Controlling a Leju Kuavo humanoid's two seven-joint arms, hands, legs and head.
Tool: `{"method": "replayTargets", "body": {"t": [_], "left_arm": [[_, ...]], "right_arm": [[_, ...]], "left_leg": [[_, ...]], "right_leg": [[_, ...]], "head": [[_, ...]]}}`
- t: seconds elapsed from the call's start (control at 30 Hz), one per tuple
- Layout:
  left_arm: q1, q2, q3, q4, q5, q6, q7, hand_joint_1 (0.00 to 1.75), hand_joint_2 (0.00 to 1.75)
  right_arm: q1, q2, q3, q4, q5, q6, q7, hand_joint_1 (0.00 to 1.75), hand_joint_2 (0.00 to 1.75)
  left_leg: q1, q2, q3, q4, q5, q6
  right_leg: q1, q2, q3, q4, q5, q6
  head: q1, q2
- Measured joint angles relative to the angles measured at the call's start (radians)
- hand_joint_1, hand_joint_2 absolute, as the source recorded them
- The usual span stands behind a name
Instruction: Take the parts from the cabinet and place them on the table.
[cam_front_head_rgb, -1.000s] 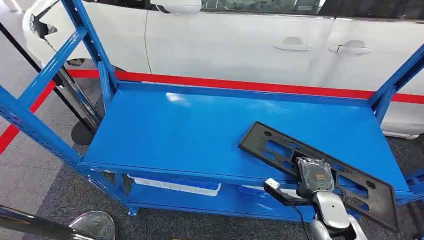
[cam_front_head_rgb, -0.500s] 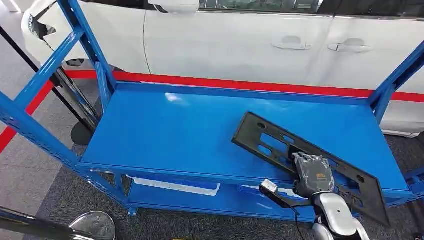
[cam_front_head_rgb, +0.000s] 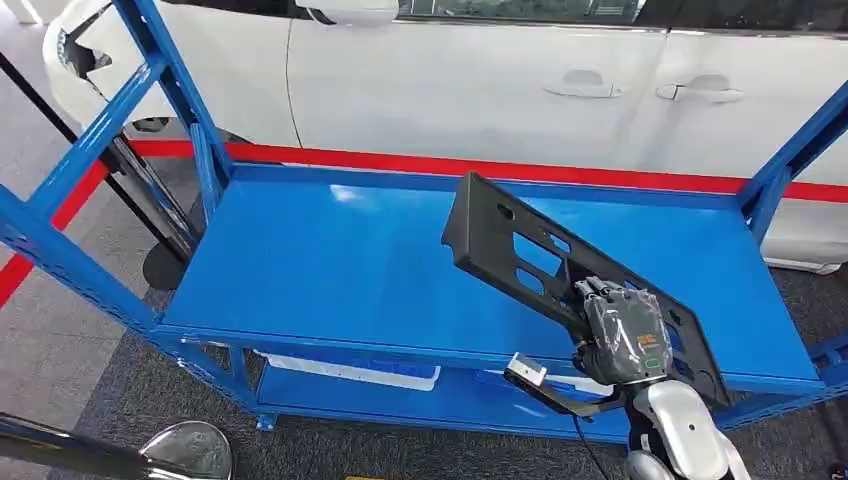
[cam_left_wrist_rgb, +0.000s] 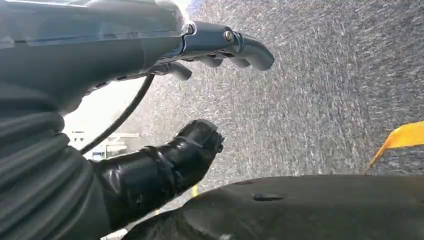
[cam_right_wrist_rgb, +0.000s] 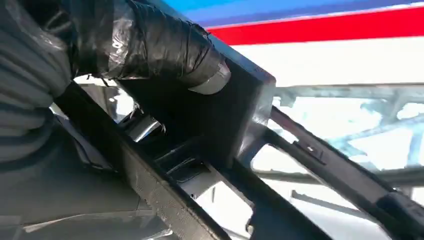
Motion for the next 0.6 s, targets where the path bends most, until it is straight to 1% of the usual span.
{"method": "replayTargets", "body": {"t": [0.03,0.07,0.17,0.23,0.27,0.3,0.33,0.37,0.47,0.53,0.57,0.6], "left_arm": [[0.0,-0.001,-0.005,0.0,0.0,0.0,0.004,0.0,1.75],[0.0,-0.001,-0.008,0.0,0.0,0.0,0.005,0.0,1.75],[0.0,-0.001,-0.008,0.0,0.0,0.0,0.005,0.0,1.75],[0.0,-0.002,-0.01,0.0,0.0,0.0,0.006,0.0,1.75],[0.0,-0.002,-0.012,0.0,0.0,0.0,0.007,0.0,1.75],[0.0,-0.002,-0.012,0.0,0.0,0.0,0.007,0.0,1.75],[0.0,-0.004,-0.014,0.0,0.0,0.0,0.01,0.0,1.75],[-0.001,-0.005,-0.016,0.0,-0.001,0.0,0.014,0.0,1.75],[-0.001,-0.005,-0.016,0.0,-0.001,0.0,0.014,0.0,1.75],[-0.001,-0.004,-0.017,0.0,-0.001,0.0,0.015,0.0,1.75],[-0.002,-0.004,-0.021,0.0,-0.004,-0.007,0.028,0.0,1.75],[-0.005,-0.003,-0.031,0.0,-0.011,-0.032,0.055,0.0,1.75]], "right_arm": [[-0.006,-0.003,0.007,-0.005,0.001,-0.001,0.0,1.75,1.75],[-0.007,-0.005,0.01,-0.006,0.001,-0.002,0.0,1.75,1.75],[-0.007,-0.005,0.01,-0.006,0.001,-0.002,0.0,1.75,1.75],[-0.008,-0.006,0.014,-0.007,0.001,-0.002,0.0,1.75,1.75],[-0.008,-0.008,0.02,-0.008,0.002,-0.002,0.0,1.75,1.75],[-0.008,-0.009,0.022,-0.008,0.003,-0.002,0.0,1.75,1.75],[-0.008,-0.013,0.031,-0.008,0.005,-0.002,0.0,1.75,1.75],[-0.01,-0.015,0.032,-0.008,0.006,-0.003,0.0,1.75,1.75],[-0.01,-0.015,0.032,-0.008,0.006,-0.003,0.0,1.75,1.75],[-0.01,-0.016,0.033,-0.008,0.006,-0.003,0.0,1.75,1.75],[-0.013,-0.017,0.037,-0.009,0.007,-0.005,0.0,1.75,1.75],[-0.014,-0.017,0.042,-0.008,0.008,-0.005,0.0,1.75,1.75]], "left_leg": [[0.001,0.002,-0.002,-0.004,0.004,0.006],[0.002,0.003,-0.003,-0.004,0.005,0.006],[0.002,0.003,-0.003,-0.004,0.005,0.006],[0.002,0.004,-0.004,-0.004,0.005,0.006],[0.003,0.005,-0.008,-0.004,0.006,0.005],[0.004,0.005,-0.008,-0.003,0.006,0.005],[0.014,0.005,-0.012,0.007,0.004,-0.002],[0.028,0.003,-0.016,0.027,-0.007,-0.023],[0.028,0.003,-0.016,0.027,-0.007,-0.023],[0.027,0.002,-0.018,0.028,-0.008,-0.027],[0.022,-0.002,-0.026,0.033,-0.005,-0.041],[0.02,-0.005,-0.034,0.032,0.007,-0.059]], "right_leg": [[-0.001,0.0,-0.021,0.043,-0.035,0.004],[-0.003,0.0,-0.036,0.076,-0.055,0.007],[-0.003,0.0,-0.036,0.076,-0.055,0.007],[-0.004,0.0,-0.046,0.099,-0.068,0.008],[-0.011,0.0,-0.091,0.202,-0.113,0.016],[-0.014,-0.001,-0.109,0.239,-0.125,0.019],[-0.035,-0.002,-0.096,0.216,-0.056,0.037],[-0.051,-0.002,-0.002,0.018,0.022,0.061],[-0.051,-0.002,-0.002,0.018,0.022,0.061],[-0.047,0.001,0.004,0.017,0.008,0.066],[-0.035,0.011,0.001,0.015,0.015,0.045],[-0.033,0.011,-0.016,0.018,0.013,0.029]], "head": [[0.0,0.0],[0.0,0.0],[0.0,0.0],[0.0,0.0],[0.0,0.0],[0.0,0.0],[0.0,0.0],[0.0,0.0],[0.0,0.0],[0.0,0.0],[0.0,0.0],[0.0,0.0]]}}
